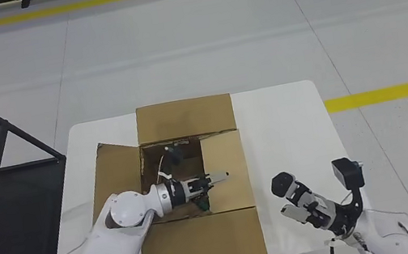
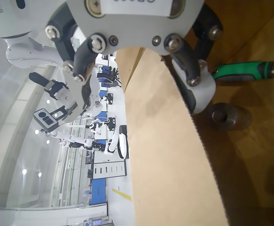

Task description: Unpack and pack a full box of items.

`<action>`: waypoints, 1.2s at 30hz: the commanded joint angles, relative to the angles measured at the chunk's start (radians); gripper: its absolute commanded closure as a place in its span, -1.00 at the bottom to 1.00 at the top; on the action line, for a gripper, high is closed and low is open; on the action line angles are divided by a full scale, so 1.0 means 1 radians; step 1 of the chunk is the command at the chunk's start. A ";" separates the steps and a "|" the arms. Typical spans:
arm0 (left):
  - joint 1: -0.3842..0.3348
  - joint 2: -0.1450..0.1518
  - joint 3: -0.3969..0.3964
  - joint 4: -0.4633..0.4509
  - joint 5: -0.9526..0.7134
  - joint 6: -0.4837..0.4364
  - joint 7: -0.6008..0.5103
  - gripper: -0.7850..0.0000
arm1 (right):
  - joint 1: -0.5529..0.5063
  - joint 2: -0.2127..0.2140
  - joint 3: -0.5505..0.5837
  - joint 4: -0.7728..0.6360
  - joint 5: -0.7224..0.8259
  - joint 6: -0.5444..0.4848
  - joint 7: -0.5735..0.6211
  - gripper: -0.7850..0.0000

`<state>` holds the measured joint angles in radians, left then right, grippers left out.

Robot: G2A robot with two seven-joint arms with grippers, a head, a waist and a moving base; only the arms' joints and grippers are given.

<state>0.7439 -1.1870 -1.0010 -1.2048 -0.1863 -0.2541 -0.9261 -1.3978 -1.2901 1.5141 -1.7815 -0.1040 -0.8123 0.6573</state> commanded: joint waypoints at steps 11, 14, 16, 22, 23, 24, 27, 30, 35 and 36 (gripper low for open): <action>0.060 0.015 -0.068 -0.204 -0.038 0.021 0.038 -1.00 | -0.017 0.013 0.023 -0.008 0.003 -0.012 -0.097 -1.00; 0.056 0.007 -0.042 -0.249 -0.010 0.055 0.096 -1.00 | -0.053 0.017 0.064 -0.021 0.006 -0.027 -0.151 -1.00; 0.038 -0.002 -0.016 -0.253 -0.009 0.077 0.129 -1.00 | -0.085 0.020 0.093 -0.031 0.014 -0.048 -0.184 -1.00; -0.041 -0.044 0.100 -0.218 0.014 0.110 0.211 -1.00 | -0.200 0.027 0.184 -0.058 0.035 -0.112 -0.259 -1.00; -0.055 -0.052 0.121 -0.207 0.016 0.113 0.216 -1.00 | -0.219 0.028 0.197 -0.062 0.038 -0.122 -0.270 -1.00; -0.071 -0.060 0.142 -0.194 0.018 0.118 0.219 -1.00 | -0.237 0.029 0.209 -0.065 0.041 -0.131 -0.282 -1.00; -0.117 -0.086 0.205 -0.150 0.027 0.137 0.230 -1.00 | -0.283 0.030 0.236 -0.072 0.055 -0.156 -0.319 -1.00; -0.155 -0.112 0.259 -0.099 0.040 0.157 0.248 -1.00 | -0.295 0.030 0.239 -0.073 0.065 -0.162 -0.326 -1.00; -0.197 -0.149 0.315 -0.017 0.041 0.169 0.272 -1.00 | -0.295 0.030 0.239 -0.073 0.065 -0.162 -0.326 -1.00; -0.202 -0.155 0.321 -0.003 0.038 0.171 0.272 -1.00 | -0.295 0.030 0.239 -0.073 0.065 -0.162 -0.326 -1.00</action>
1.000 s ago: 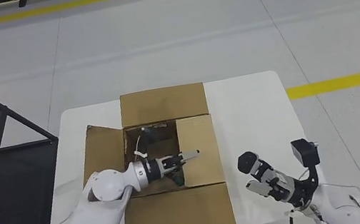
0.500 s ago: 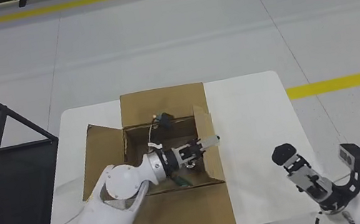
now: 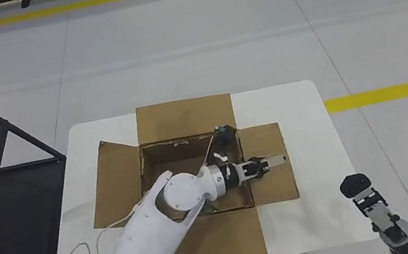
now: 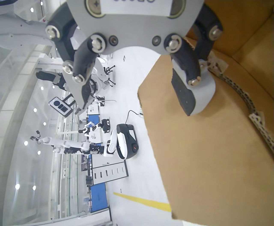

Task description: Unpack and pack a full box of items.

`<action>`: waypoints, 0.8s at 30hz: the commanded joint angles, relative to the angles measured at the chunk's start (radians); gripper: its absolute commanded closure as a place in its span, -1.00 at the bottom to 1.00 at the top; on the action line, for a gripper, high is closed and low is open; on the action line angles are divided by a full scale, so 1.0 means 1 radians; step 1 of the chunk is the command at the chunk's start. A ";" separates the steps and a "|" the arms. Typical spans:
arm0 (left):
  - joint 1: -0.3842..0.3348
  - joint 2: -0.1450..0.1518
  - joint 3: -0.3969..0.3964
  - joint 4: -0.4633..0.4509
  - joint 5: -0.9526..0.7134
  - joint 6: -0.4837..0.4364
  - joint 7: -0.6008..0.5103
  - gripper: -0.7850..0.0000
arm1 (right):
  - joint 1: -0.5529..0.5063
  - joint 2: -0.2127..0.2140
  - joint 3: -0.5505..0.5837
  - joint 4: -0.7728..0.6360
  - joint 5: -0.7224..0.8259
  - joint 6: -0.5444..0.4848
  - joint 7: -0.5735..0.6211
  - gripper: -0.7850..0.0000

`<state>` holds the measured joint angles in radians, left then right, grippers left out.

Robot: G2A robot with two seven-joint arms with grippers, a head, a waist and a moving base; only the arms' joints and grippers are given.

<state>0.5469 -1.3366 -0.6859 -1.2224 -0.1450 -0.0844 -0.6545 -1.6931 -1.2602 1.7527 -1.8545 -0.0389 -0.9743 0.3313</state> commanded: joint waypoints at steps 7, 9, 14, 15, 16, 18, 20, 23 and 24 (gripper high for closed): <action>-0.028 -0.031 0.021 0.072 -0.008 0.007 -0.014 -1.00 | 0.000 0.000 0.000 0.000 0.000 0.000 0.000 -1.00; -0.030 -0.036 0.020 0.081 -0.006 0.006 -0.017 -1.00 | 0.000 0.000 0.000 0.000 0.000 0.000 0.000 -1.00; -0.021 -0.033 -0.012 0.057 -0.009 -0.013 -0.035 -1.00 | 0.013 0.000 0.014 -0.039 -0.086 0.057 -0.021 -1.00; -0.012 -0.025 -0.033 0.034 -0.007 -0.019 -0.047 -1.00 | 0.011 -0.001 0.024 -0.067 -0.141 0.084 -0.036 -1.00; -0.003 -0.018 -0.054 0.012 -0.008 -0.017 -0.061 -1.00 | 0.009 -0.003 0.030 -0.097 -0.188 0.105 -0.049 -1.00; 0.021 0.002 -0.106 -0.045 -0.012 -0.006 -0.116 -1.00 | 0.002 -0.006 0.039 -0.167 -0.294 0.159 -0.073 -1.00; 0.058 0.029 -0.182 -0.120 -0.007 0.009 -0.153 -1.00 | -0.001 -0.009 0.033 -0.250 -0.407 0.228 -0.089 -1.00; 0.147 0.076 -0.336 -0.259 0.006 0.034 -0.207 -1.00 | 0.013 -0.011 -0.002 -0.375 -0.577 0.352 -0.070 -1.00; 0.188 0.092 -0.393 -0.314 0.013 0.043 -0.223 -1.00 | 0.025 -0.011 -0.024 -0.413 -0.634 0.390 -0.048 -1.00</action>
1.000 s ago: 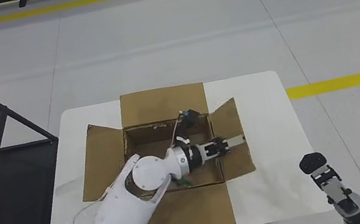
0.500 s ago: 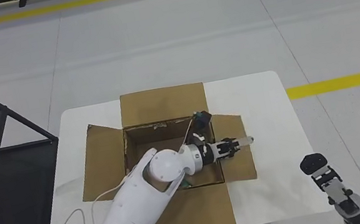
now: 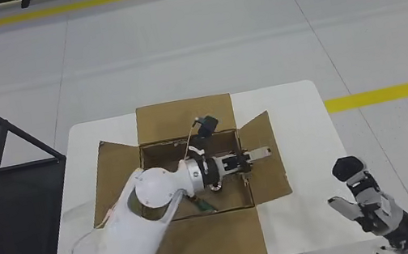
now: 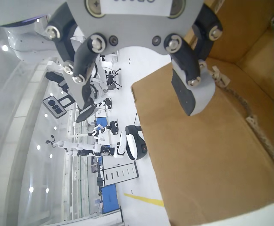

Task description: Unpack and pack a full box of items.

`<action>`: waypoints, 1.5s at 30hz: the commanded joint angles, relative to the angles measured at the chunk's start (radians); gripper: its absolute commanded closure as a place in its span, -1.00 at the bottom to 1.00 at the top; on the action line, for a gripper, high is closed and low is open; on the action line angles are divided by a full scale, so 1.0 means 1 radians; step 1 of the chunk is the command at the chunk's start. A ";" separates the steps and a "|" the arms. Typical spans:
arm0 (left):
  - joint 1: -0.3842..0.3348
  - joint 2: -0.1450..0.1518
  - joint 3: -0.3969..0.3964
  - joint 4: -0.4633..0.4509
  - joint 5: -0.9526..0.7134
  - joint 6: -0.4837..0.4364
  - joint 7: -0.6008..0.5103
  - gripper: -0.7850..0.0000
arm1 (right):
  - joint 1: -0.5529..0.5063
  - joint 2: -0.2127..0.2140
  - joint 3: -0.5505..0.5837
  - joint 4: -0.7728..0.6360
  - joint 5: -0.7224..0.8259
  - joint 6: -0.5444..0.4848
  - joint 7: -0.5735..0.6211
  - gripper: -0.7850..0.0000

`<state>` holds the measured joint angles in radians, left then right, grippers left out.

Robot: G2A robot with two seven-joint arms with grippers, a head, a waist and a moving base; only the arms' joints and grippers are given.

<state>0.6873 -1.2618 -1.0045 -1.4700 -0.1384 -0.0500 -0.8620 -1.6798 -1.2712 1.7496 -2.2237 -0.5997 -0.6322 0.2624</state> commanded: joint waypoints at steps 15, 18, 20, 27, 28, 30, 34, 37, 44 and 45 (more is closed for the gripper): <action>0.695 0.125 -0.916 -0.419 -0.168 -0.135 -0.087 -1.00 | 0.736 -0.053 -0.790 0.132 -0.788 0.428 0.638 -1.00; 0.796 0.125 -1.017 -0.384 -0.240 -0.219 -0.095 -1.00 | 0.913 -0.101 -0.951 0.310 -0.828 0.521 0.740 -1.00; 0.851 0.123 -1.061 -0.359 -0.287 -0.268 -0.094 -1.00 | 1.017 -0.138 -1.019 0.442 -0.794 0.581 0.789 -1.00; 0.932 0.122 -1.093 -0.279 -0.375 -0.374 -0.142 -1.00 | 1.258 -0.256 -1.130 0.925 -0.584 0.688 0.862 -1.00; 0.934 0.123 -1.084 -0.276 -0.367 -0.381 -0.152 -1.00 | 1.276 -0.269 -1.143 0.973 -0.569 0.694 0.873 -1.00; 0.934 0.123 -1.081 -0.275 -0.365 -0.384 -0.155 -1.00 | 1.298 -0.292 -1.163 1.041 -0.525 0.700 0.916 -1.00; 0.934 0.123 -1.081 -0.275 -0.365 -0.384 -0.155 -1.00 | 1.314 -0.322 -1.179 1.129 -0.460 0.707 0.969 -1.00; 0.934 0.123 -1.081 -0.275 -0.365 -0.384 -0.155 -1.00 | 1.315 -0.339 -1.183 1.186 -0.439 0.721 0.948 -1.00; 0.934 0.123 -1.081 -0.275 -0.365 -0.384 -0.155 -1.00 | 1.312 -0.369 -1.177 1.345 -0.397 0.720 0.860 -1.00; 0.934 0.123 -1.081 -0.275 -0.365 -0.384 -0.155 -1.00 | 1.314 -0.373 -1.175 1.365 -0.392 0.721 0.850 -1.00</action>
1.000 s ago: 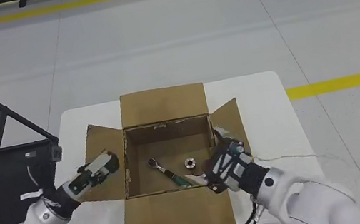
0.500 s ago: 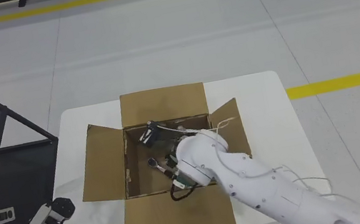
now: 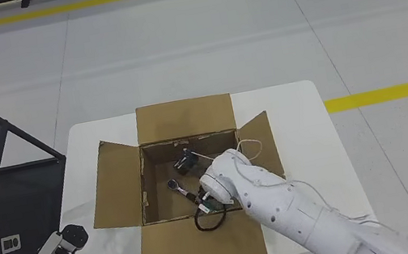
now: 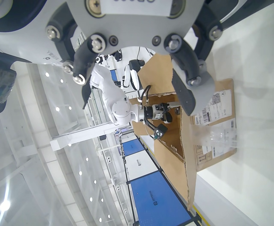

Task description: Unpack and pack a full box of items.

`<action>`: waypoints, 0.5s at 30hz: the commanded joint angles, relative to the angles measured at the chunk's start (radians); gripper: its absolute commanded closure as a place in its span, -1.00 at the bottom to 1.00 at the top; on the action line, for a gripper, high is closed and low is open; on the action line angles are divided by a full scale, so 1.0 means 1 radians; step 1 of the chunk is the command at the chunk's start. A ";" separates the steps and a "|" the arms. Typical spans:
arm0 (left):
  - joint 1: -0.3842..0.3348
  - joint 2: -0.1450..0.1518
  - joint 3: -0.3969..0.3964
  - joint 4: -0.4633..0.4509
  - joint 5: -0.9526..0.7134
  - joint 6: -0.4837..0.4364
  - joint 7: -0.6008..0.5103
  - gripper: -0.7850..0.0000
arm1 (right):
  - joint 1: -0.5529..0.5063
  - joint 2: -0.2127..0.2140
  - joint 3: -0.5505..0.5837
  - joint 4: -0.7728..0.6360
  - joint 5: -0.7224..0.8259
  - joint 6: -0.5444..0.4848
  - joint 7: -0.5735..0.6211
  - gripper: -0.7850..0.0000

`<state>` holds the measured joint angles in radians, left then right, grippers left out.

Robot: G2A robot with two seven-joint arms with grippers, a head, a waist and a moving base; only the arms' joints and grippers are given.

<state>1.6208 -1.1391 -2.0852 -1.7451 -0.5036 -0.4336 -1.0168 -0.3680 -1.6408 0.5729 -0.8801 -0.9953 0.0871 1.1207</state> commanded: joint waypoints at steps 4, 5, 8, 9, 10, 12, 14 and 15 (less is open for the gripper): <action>0.000 0.000 0.000 0.000 0.000 0.000 0.000 -1.00 | 0.013 -0.017 0.015 0.088 0.034 -0.007 -0.038 -0.33; 0.000 0.000 0.000 0.000 0.000 0.000 0.000 -1.00 | 0.016 -0.021 0.018 0.103 0.041 -0.008 -0.041 0.01; 0.000 0.000 0.000 0.000 0.000 0.000 0.000 -1.00 | 0.025 -0.031 0.021 0.139 0.050 -0.015 -0.043 0.49; 0.000 0.000 0.000 0.000 0.000 0.000 0.000 -1.00 | 0.028 -0.034 0.022 0.149 0.053 -0.016 -0.042 0.79; 0.000 0.000 0.000 0.000 0.000 0.000 0.000 -1.00 | 0.031 -0.037 0.022 0.157 0.054 -0.018 -0.041 0.98; 0.000 0.000 0.000 0.000 0.000 0.000 0.000 -1.00 | 0.036 -0.043 0.023 0.172 0.059 -0.023 -0.040 1.00; 0.000 0.000 0.000 0.000 0.000 0.000 0.000 -1.00 | 0.041 -0.048 0.026 0.182 0.060 -0.026 -0.045 1.00; 0.000 0.000 0.000 0.000 0.000 0.000 0.000 -1.00 | 0.043 -0.049 0.026 0.184 0.057 -0.028 -0.047 1.00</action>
<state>1.6208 -1.1391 -2.0852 -1.7451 -0.5036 -0.4336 -1.0168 -0.3268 -1.6886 0.5988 -0.6978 -0.9356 0.0604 1.0767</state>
